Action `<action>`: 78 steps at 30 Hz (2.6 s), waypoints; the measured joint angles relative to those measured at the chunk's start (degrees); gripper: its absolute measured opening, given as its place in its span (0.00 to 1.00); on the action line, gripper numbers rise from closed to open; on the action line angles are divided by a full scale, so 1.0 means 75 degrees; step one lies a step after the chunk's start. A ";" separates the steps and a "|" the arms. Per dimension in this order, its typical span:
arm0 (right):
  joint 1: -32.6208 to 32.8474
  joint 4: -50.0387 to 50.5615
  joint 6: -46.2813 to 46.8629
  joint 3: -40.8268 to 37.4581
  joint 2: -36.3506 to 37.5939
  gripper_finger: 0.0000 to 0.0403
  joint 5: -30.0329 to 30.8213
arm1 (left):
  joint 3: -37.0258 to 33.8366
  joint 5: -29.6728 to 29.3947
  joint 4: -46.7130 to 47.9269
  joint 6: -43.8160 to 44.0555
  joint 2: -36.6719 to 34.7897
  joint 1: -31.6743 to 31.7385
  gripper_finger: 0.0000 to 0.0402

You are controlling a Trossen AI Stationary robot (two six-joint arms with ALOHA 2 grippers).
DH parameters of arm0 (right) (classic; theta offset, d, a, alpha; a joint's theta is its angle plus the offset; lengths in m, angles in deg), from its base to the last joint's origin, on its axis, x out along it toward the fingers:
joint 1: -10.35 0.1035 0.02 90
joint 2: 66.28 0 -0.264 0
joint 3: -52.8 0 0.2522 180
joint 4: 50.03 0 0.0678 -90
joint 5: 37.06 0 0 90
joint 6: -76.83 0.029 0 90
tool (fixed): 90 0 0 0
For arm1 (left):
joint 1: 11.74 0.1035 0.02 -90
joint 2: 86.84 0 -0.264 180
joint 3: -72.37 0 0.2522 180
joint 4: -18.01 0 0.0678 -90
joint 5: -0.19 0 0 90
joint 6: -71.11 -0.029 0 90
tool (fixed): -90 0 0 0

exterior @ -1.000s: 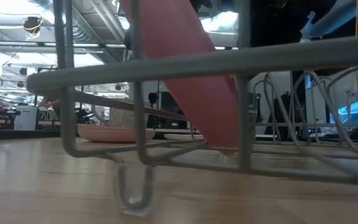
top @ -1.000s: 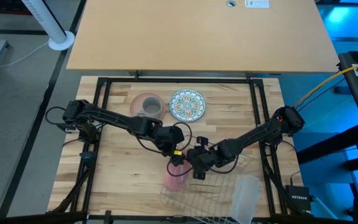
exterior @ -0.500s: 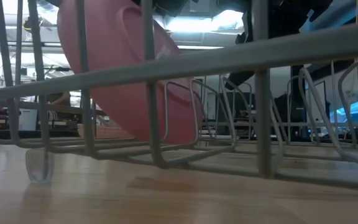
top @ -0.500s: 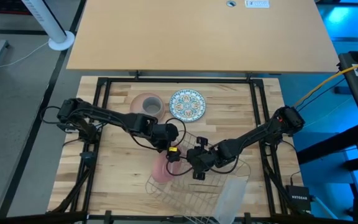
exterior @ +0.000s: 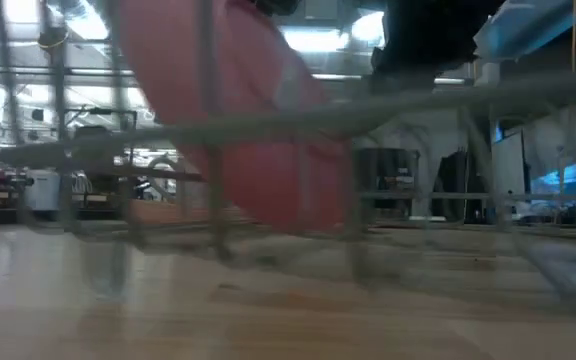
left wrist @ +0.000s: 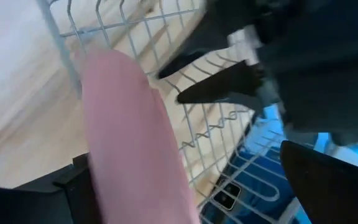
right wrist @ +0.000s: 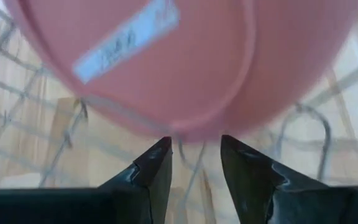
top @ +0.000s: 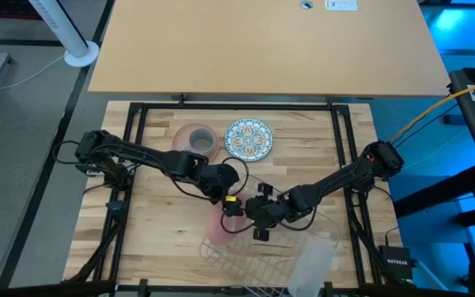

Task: Sort dishes
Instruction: Put the pink plate into the dish rack, then move the gray mug to the top left of the table

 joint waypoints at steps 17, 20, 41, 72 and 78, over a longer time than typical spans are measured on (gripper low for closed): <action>-0.0006 -0.0242 -0.0027 0.0000 -0.0003 0.35 0.0063 | 0.0006 0.0015 0.0223 -0.1201 -0.0015 0.0105 0.99; -0.0005 -0.0239 -0.0028 0.0000 -0.0003 0.35 0.0063 | 0.0006 0.0020 0.0223 -0.1245 -0.0015 0.0122 0.99; 0.0174 0.3223 0.2347 0.0012 0.0828 0.35 -0.0296 | 0.0006 -0.0011 0.0281 -0.1749 -0.0013 0.0140 0.99; -0.0249 0.5085 0.1851 0.0006 0.0769 0.35 0.1415 | 0.0009 -0.0179 0.1499 -0.2175 -0.0931 0.0693 0.99; -0.0250 0.5136 0.1754 0.0006 0.0769 0.35 0.1414 | 0.0009 -0.0548 0.2378 -0.2456 -0.1482 0.1053 0.99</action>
